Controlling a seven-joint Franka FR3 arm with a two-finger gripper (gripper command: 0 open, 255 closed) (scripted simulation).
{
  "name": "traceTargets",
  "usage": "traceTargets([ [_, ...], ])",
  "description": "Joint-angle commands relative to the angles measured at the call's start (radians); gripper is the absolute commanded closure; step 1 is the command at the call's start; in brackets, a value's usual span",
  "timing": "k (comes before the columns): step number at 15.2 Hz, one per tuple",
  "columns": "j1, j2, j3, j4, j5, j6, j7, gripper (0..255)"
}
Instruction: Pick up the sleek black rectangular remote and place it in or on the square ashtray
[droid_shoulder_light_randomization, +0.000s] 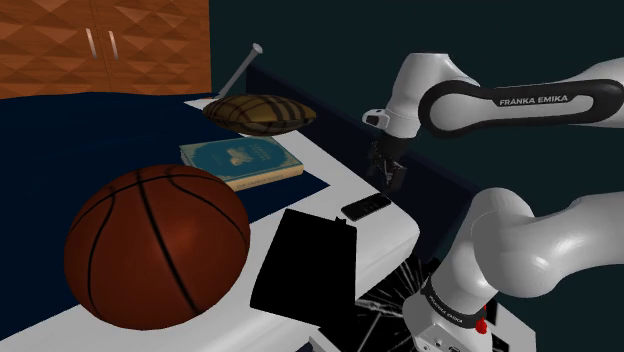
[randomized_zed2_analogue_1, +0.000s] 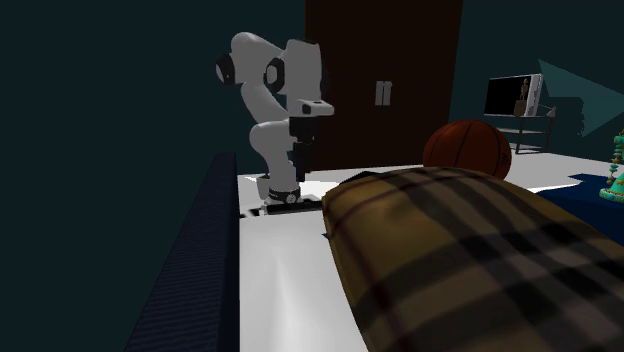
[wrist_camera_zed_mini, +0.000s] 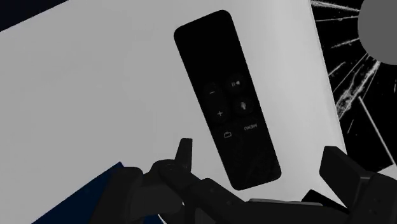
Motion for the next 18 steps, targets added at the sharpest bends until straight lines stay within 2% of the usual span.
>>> traceTargets([
  [1,0.01,0.029,-0.081,-0.04,-0.064,0.073,-0.143,0],
  [3,0.022,0.061,-0.133,-0.057,-0.102,0.124,-0.229,0],
  [10,0.016,0.146,-0.182,-0.118,-0.147,0.268,-0.223,0],
  [18,0.016,0.146,-0.182,-0.118,-0.147,0.268,-0.223,0],
])
